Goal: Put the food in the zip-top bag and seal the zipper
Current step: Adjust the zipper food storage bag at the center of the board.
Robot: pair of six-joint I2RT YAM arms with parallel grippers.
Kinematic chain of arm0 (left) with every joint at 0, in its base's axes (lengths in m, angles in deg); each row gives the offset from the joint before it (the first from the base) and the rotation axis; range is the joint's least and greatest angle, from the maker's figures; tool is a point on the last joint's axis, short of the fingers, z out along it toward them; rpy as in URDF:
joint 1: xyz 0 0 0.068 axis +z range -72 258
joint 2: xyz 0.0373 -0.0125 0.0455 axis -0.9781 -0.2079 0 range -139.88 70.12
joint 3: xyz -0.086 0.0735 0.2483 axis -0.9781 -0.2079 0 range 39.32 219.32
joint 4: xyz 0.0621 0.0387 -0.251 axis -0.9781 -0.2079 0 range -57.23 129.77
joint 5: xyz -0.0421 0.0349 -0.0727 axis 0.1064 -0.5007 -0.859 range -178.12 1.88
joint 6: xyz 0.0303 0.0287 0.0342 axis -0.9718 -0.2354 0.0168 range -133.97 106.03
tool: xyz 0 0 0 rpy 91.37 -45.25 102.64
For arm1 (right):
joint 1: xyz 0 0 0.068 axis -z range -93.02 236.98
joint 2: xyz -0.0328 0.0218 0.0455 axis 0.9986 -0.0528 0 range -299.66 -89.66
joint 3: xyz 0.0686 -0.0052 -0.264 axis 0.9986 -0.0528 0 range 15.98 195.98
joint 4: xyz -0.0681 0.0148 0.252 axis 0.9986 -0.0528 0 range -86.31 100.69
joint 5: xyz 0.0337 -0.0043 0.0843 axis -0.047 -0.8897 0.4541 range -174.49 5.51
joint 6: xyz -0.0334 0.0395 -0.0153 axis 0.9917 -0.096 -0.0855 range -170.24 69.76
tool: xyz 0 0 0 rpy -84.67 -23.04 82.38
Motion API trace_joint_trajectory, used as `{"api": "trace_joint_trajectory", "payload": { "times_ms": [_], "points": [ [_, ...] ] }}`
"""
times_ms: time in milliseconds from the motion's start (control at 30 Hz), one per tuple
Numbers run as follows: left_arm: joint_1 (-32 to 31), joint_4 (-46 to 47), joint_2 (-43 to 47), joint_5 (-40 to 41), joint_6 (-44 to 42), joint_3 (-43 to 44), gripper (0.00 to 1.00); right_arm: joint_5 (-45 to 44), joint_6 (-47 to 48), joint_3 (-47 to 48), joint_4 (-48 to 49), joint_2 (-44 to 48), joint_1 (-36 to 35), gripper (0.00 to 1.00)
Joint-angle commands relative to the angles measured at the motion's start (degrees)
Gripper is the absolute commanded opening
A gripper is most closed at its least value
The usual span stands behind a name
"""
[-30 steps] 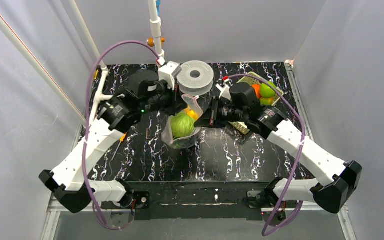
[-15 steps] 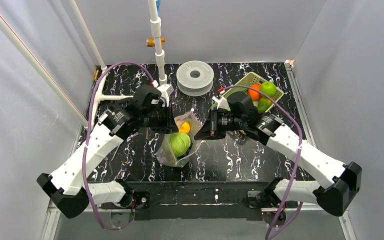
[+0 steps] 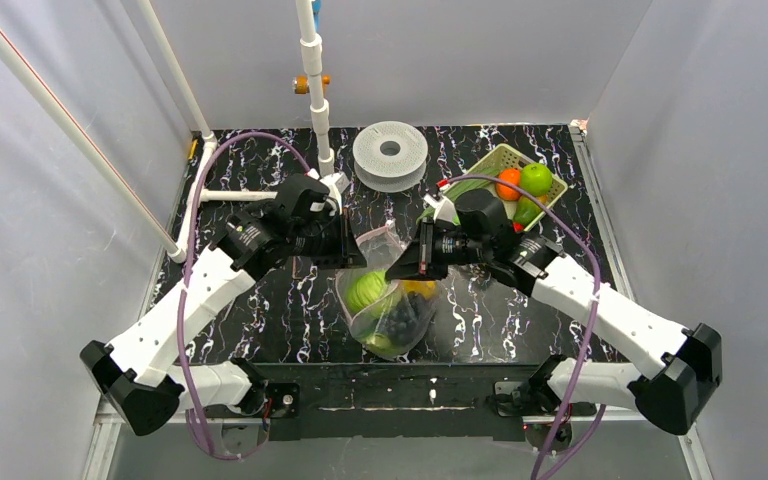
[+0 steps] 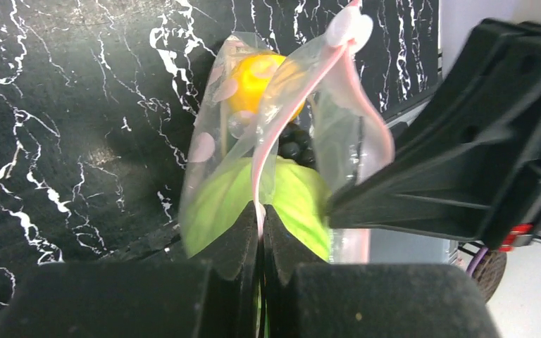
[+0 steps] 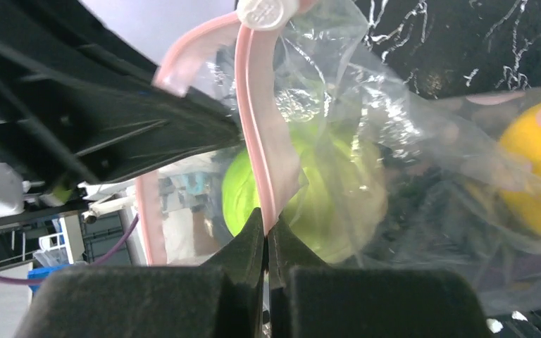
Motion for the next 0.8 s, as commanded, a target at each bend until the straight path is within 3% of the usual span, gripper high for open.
{"api": "trace_joint_trajectory", "payload": {
  "times_ms": [0, 167, 400, 633, 667, 767],
  "points": [
    [-0.01, 3.49, 0.60, -4.05, 3.10, 6.34, 0.00, -0.56, 1.05, 6.42, 1.22, 1.21, -0.27, 0.01],
    [-0.08, 9.52, 1.53, -5.81, 5.05, 6.85, 0.00, -1.63, 3.21, 12.87, -1.66, 2.95, -0.24, 0.01],
    [-0.01, 9.05, 3.14, -1.45, 5.67, -2.38, 0.00, -2.13, -0.73, 3.21, 3.79, 1.48, -0.05, 0.01],
    [-0.02, 10.72, 0.59, -6.48, 4.94, 3.83, 0.00, -0.31, -2.39, 7.62, 6.00, -0.90, -0.26, 0.01],
    [-0.07, 10.94, 0.41, -7.26, 4.83, 4.27, 0.01, -0.75, -2.25, 8.47, 5.78, -0.89, -0.23, 0.01],
    [-0.12, 11.45, 0.99, -8.39, 4.18, 3.08, 0.19, -1.35, -2.58, 8.96, 5.76, -1.03, -0.22, 0.01]
  ]
}}
